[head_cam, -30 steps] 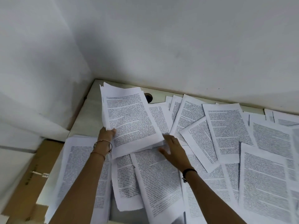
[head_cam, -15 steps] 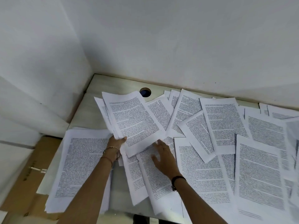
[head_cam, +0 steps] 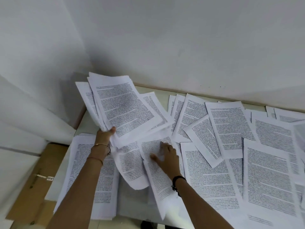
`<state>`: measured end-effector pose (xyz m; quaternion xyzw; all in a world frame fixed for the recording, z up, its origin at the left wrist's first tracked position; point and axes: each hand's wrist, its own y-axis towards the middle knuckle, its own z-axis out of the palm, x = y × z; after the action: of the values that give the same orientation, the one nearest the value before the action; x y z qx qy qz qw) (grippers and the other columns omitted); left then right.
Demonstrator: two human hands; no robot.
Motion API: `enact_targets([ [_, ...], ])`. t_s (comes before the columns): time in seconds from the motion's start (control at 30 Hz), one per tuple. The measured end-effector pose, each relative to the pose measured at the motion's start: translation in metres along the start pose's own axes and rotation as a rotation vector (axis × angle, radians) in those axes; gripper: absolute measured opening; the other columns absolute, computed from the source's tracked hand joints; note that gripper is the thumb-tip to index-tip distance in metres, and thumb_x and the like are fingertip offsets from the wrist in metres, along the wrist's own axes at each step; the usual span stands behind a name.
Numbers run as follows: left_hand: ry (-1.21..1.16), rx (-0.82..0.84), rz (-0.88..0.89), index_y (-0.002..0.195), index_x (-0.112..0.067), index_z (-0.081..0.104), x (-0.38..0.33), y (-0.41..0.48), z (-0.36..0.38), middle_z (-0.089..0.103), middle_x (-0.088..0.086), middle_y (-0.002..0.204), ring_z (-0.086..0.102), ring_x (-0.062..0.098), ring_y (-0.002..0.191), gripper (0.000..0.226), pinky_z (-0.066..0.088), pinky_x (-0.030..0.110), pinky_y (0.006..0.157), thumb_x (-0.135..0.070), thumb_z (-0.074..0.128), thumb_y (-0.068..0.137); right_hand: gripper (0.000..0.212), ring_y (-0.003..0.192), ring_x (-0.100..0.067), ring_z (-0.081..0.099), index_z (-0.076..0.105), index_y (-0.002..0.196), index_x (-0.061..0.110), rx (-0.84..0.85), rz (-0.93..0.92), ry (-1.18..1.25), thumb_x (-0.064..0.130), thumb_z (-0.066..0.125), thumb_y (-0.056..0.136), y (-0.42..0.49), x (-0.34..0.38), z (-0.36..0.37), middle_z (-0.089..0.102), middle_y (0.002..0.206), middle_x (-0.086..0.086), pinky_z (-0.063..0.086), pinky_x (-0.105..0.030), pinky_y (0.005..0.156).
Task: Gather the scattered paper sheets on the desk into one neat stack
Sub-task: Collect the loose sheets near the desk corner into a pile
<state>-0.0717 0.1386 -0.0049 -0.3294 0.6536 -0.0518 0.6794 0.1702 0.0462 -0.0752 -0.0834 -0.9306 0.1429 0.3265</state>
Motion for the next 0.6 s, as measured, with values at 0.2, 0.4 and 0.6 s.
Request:
enact_targets([
  [0.2,0.026,0.018,0.012,0.132,-0.001,0.046,-0.030,0.013,-0.023,0.051,0.014,0.134,0.052,0.031,0.120,0.049,0.041,0.033,0.096,-0.016,0.060,0.088,0.111,0.144,-0.025,0.023,0.026,0.149,0.025,-0.048,-0.070,-0.007,0.092,0.034,0.062,0.008,-0.004,-0.016,0.027,0.156,-0.005,0.024,-0.049,0.116],
  [0.4,-0.058,0.102,0.099,0.131,-0.001,0.046,-0.056,0.003,-0.034,0.053,0.008,0.123,0.058,0.025,0.099,0.041,0.045,0.033,0.093,-0.012,0.054,0.092,0.111,0.123,-0.031,0.048,0.062,0.119,0.017,0.118,-0.251,-0.478,0.055,0.090,0.019,0.002,-0.024,-0.010,0.063,0.125,-0.010,0.056,-0.058,0.066],
  [0.6,-0.116,0.198,0.105,0.116,-0.001,0.058,-0.069,-0.011,-0.023,0.067,0.006,0.102,0.063,0.019,0.088,0.024,0.048,0.035,0.094,-0.002,0.050,0.092,0.056,0.123,-0.016,0.051,0.052,0.134,0.015,0.306,0.107,0.767,0.050,0.053,0.091,-0.001,0.022,-0.068,0.053,0.135,0.001,0.037,-0.041,0.109],
])
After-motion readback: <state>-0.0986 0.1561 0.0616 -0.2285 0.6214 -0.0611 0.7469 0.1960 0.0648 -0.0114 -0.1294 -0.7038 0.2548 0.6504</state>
